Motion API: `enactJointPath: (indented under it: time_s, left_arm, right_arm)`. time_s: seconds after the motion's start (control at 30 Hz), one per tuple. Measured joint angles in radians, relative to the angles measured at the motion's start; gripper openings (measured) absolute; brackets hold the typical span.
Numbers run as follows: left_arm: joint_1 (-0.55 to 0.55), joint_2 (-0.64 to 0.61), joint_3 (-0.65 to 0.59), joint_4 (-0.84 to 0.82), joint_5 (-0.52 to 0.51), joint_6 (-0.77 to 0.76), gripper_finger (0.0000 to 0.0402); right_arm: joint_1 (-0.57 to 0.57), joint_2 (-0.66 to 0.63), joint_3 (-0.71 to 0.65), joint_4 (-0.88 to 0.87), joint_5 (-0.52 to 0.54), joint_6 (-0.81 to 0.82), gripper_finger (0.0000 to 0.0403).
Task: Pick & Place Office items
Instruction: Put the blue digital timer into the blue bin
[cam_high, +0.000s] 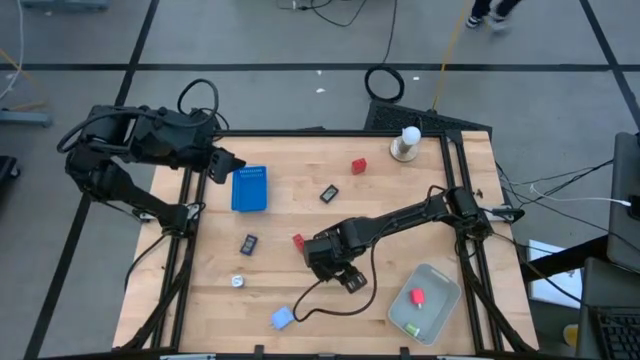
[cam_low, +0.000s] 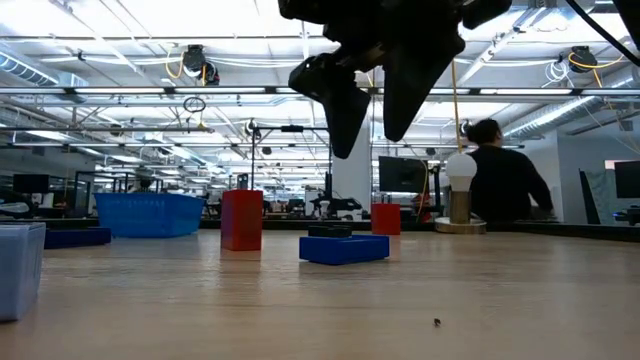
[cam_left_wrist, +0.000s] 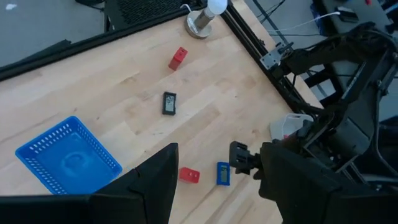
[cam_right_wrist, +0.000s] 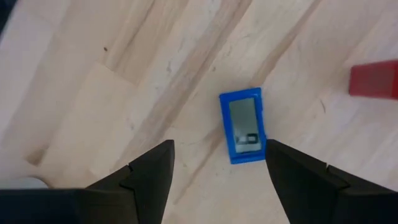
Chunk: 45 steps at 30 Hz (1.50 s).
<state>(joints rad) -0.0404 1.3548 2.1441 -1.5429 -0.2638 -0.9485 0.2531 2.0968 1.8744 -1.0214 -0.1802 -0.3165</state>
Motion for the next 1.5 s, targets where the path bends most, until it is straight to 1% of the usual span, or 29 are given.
enactJointPath:
  time_s: [0.27,0.37,0.47,0.67,1.1,1.37,1.5]
  left_arm:
    - [0.0,0.0,0.0,0.025,-0.066,-0.032,0.023]
    - [0.0,0.0,0.0,0.047,-0.085,-0.029,0.023]
    - [0.0,0.0,0.0,0.053,-0.104,-0.03,0.023]
    - [0.0,0.0,0.0,0.053,-0.105,-0.031,0.023]
    - [0.0,0.0,0.0,0.052,-0.105,-0.033,0.023]
    - [0.0,0.0,0.0,0.051,-0.107,-0.03,0.023]
    - [0.0,0.0,0.0,0.051,-0.107,-0.03,0.023]
  right_arm:
    - [-0.013,0.0,-0.001,0.01,0.008,-0.118,0.0242]
    - [-0.022,0.0,-0.025,0.047,0.051,-0.15,0.0242]
    - [-0.035,0.002,-0.049,0.062,0.051,-0.171,0.0242]
    - [-0.058,0.002,-0.105,0.065,0.05,-0.203,0.0242]
    - [-0.071,0.002,-0.114,0.111,0.046,-0.196,0.0242]
    - [-0.07,0.056,-0.115,0.117,0.049,-0.171,0.0242]
    - [-0.07,0.063,-0.115,0.121,0.05,-0.166,0.0242]
